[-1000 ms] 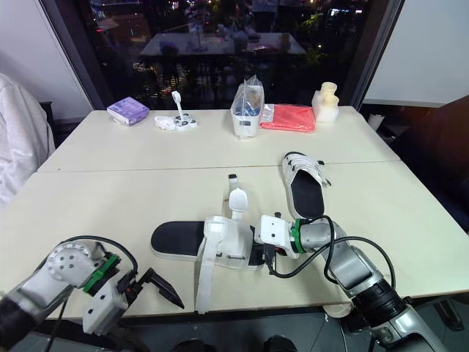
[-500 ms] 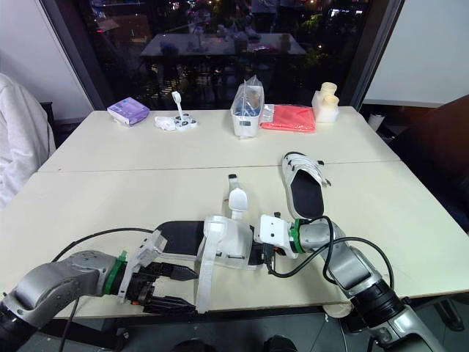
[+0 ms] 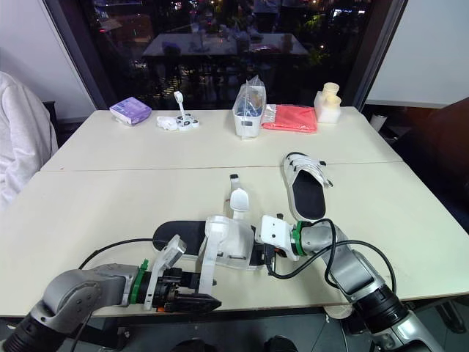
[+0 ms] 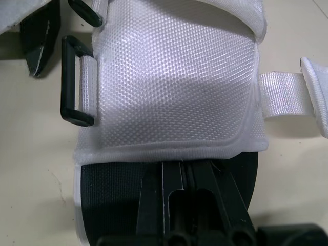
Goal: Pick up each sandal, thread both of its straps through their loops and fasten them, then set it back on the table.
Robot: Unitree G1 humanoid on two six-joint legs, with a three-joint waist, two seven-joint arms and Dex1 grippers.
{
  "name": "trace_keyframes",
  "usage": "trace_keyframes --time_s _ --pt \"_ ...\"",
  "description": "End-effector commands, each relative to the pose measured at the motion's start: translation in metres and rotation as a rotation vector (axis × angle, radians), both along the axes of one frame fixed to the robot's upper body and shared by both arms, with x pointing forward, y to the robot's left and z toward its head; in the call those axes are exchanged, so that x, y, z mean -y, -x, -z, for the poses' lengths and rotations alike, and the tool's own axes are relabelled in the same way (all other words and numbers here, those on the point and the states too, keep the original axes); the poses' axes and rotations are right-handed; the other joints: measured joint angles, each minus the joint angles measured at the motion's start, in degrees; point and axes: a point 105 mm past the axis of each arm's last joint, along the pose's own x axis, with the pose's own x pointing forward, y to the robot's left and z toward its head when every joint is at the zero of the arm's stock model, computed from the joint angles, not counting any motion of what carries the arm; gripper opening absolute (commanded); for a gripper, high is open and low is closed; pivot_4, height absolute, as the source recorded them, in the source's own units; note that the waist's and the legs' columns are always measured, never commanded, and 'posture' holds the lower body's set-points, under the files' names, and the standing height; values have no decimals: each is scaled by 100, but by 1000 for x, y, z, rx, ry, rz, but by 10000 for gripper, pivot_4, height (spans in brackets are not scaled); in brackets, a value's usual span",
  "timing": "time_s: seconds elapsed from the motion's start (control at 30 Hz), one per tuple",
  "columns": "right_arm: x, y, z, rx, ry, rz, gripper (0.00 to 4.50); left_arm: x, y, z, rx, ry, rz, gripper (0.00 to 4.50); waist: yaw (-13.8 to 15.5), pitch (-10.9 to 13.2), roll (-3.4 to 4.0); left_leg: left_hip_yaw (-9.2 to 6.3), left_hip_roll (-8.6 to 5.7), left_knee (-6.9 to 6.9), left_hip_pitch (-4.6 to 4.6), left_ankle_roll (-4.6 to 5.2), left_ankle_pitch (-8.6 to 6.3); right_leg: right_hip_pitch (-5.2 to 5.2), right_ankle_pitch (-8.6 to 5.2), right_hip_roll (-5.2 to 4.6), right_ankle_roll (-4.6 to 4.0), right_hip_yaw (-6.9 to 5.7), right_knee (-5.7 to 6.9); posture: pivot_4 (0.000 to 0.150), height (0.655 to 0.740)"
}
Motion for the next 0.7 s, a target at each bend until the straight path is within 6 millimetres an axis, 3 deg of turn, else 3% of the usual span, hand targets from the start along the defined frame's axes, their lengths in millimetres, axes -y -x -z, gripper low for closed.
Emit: trace_keyframes --time_s 0.03,0.13,0.27,0.4,0.47,0.6,0.7 --pt "6 5 17 -68 40 26 0 1 -1 -3 5 4 -2 16109 3 0 0 0 0 0 -1 0 0 -1 -1 0 -1 0 0 1500 7400" --pt "6 5 17 -69 40 27 0 0 -3 -6 -3 18 -8 415 8 0 0 0 0 -1 -3 0 0 -3 -1 0 -2 0 -1 1500 7400" --pt "6 5 18 -66 45 27 0 -6 -7 -30 -20 107 7 415 13 0 0 -2 0 -1 -4 -1 -1 -5 -2 -1 -3 0 -1 1500 7400" --pt "7 4 18 -64 48 29 0 -21 -23 -75 -49 257 29 415 55 2 -3 -5 1 -1 -5 -1 0 -8 -2 1 -2 -2 -1 1500 7400" --pt "7 3 18 -62 50 30 0 -26 -34 -86 -50 286 26 415 60 1 0 -4 1 -1 -4 0 0 -7 -3 2 0 -2 -1 1500 7400" --pt "9 1 17 -55 54 34 0 -21 -70 -93 -39 303 -44 415 74 0 -3 -2 -4 -1 -3 0 0 -1 -2 3 -1 -2 -1 1500 7400" --pt "9 0 17 -53 56 35 0 -15 -83 -88 -51 297 -53 415 69 -1 -7 -1 -5 -1 -3 0 1 0 -1 4 -1 -2 -1 1500 7400"
